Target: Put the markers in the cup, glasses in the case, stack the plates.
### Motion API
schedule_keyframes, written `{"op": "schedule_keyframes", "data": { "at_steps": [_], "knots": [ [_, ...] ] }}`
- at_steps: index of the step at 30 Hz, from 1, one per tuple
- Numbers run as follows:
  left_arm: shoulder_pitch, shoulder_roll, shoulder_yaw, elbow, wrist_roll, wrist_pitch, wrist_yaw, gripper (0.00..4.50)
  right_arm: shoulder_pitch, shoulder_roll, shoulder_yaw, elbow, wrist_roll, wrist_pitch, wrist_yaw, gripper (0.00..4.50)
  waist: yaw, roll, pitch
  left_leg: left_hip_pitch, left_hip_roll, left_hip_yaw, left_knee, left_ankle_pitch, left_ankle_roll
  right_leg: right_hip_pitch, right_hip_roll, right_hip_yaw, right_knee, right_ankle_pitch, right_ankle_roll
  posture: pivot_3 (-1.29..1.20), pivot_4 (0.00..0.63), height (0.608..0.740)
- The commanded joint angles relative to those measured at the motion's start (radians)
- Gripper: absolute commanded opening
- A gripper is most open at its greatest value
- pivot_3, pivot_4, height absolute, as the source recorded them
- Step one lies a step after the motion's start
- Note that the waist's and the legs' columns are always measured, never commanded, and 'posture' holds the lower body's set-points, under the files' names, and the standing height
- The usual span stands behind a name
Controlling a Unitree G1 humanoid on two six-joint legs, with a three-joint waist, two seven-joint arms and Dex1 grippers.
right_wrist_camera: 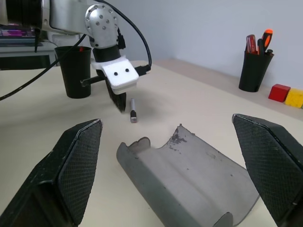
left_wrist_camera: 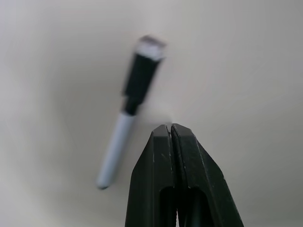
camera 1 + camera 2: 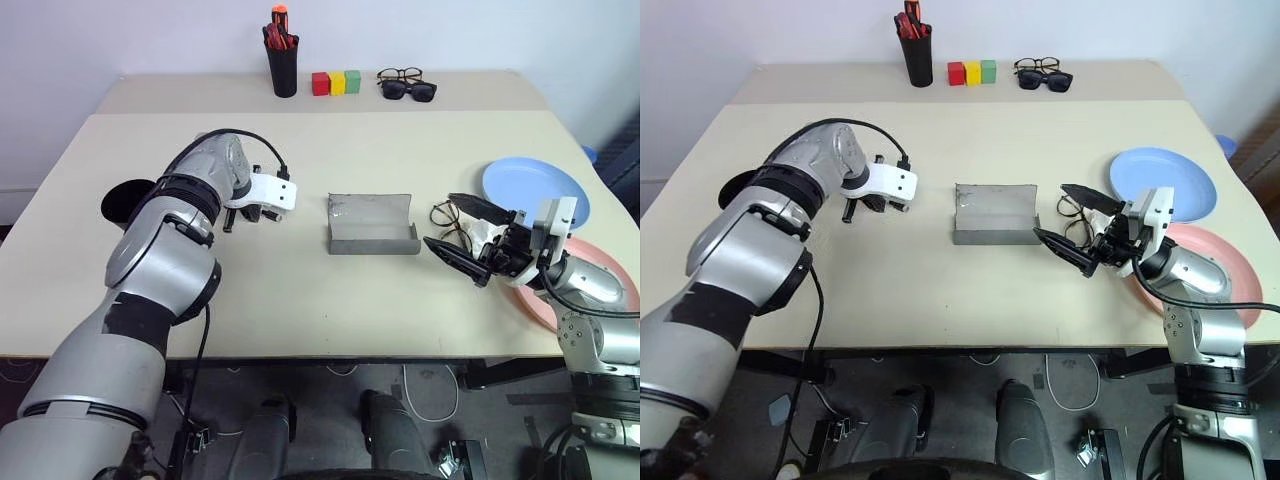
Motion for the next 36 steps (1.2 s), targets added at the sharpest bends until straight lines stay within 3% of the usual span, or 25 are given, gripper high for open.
{"op": "schedule_keyframes", "data": {
  "at_steps": [1, 3, 6, 26, 29, 32, 36],
  "knots": [
    [-0.051, 0.000, -0.010, -0.008, 0.024, -0.022, 0.030, 0.27, -0.008, 0.006, -0.013, -0.015, 0.002, -0.024, 0.000, 4.50, 0.000, 0.000, 0.000, 0.000, 0.000, 0.000, 0.000, 0.000, 0.000, 0.000, 0.000, 0.000, 0.000, 0.000, 0.000, 0.00, 0.150, 0.740],
    [-0.053, -0.009, -0.011, -0.003, 0.034, -0.017, 0.046, 0.79, 0.000, 0.008, -0.017, -0.022, 0.002, -0.027, -0.003, 4.50, 0.000, 0.000, 0.000, 0.000, 0.000, 0.000, 0.000, 0.000, 0.000, 0.000, 0.000, 0.000, 0.000, 0.000, 0.000, 0.00, 0.150, 0.740],
    [-0.058, -0.021, -0.017, 0.003, 0.053, -0.008, 0.061, 2.26, 0.018, 0.007, -0.030, -0.037, 0.005, -0.029, -0.011, 4.50, 0.000, 0.000, 0.000, 0.000, 0.000, 0.000, 0.000, 0.000, 0.000, 0.000, 0.000, 0.000, 0.000, 0.000, 0.000, 0.00, 0.150, 0.740],
    [-0.034, -0.081, -0.094, 0.031, 0.164, 0.000, 0.087, 2.26, 0.283, 0.018, -0.111, -0.272, 0.048, -0.005, -0.136, 4.50, 0.001, 0.000, 0.000, 0.000, 0.000, 0.000, 0.000, 0.000, 0.000, 0.000, 0.000, 0.000, 0.000, 0.000, 0.001, 0.00, 0.150, 0.740],
    [-0.028, -0.087, -0.096, 0.031, 0.165, -0.010, 0.070, 1.37, 0.301, 0.013, -0.117, -0.288, 0.055, 0.002, -0.148, 4.50, 0.000, 0.000, 0.000, 0.000, 0.000, 0.000, 0.000, 0.000, 0.000, 0.000, 0.000, 0.000, 0.000, 0.000, 0.001, 0.00, 0.150, 0.740],
    [-0.021, -0.094, -0.097, 0.032, 0.166, -0.006, 0.068, 0.04, 0.315, 0.010, -0.122, -0.298, 0.057, 0.004, -0.155, 4.50, 0.002, 0.000, 0.000, 0.000, 0.000, 0.000, 0.000, 0.000, 0.000, 0.000, 0.000, 0.000, 0.000, 0.000, 0.001, 0.00, 0.150, 0.740],
    [-0.013, -0.102, -0.087, 0.031, 0.159, -0.005, 0.065, 0.04, 0.324, 0.007, -0.125, -0.306, 0.059, 0.008, -0.162, 4.50, 0.002, 0.000, 0.000, 0.000, 0.000, 0.000, 0.000, 0.000, 0.000, 0.000, 0.000, 0.000, 0.000, 0.000, 0.001, 0.00, 0.150, 0.740]
  ]
}}
